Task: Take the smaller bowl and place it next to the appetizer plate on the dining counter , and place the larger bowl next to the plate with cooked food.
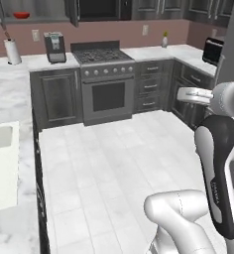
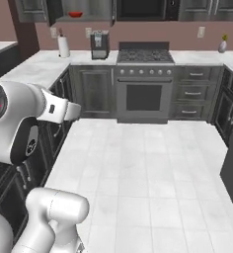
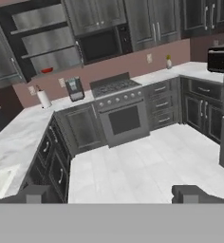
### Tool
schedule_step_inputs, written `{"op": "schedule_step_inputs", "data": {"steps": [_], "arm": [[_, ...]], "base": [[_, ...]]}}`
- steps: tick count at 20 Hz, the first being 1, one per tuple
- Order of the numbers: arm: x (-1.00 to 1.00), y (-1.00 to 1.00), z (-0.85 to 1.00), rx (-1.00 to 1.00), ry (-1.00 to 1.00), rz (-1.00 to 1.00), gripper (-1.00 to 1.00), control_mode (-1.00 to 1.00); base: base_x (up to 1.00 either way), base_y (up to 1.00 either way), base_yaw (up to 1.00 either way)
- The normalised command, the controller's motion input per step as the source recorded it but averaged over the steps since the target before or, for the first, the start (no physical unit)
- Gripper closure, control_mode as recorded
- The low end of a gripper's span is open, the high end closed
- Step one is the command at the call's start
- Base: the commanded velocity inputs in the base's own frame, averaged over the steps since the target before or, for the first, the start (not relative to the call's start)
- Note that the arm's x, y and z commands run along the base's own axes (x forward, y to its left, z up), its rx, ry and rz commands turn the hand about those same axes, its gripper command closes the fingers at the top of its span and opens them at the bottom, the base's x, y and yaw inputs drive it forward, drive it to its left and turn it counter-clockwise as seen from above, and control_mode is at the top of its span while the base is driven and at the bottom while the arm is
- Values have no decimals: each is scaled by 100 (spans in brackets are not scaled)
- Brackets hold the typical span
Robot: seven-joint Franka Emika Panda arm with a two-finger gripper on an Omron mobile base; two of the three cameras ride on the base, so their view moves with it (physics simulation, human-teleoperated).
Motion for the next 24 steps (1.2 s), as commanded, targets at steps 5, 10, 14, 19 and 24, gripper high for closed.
{"op": "schedule_step_inputs", "data": {"steps": [5, 10, 14, 19, 24], "arm": [[0, 0, 0, 0, 0, 0, -100, 100], [0, 0, 0, 0, 0, 0, -100, 100], [0, 0, 0, 0, 0, 0, -100, 100], [0, 0, 0, 0, 0, 0, -100, 100], [0, 0, 0, 0, 0, 0, -100, 100]], "base": [[100, 42, 10], [100, 42, 9], [100, 47, 8], [100, 43, 7], [100, 43, 6]]}}
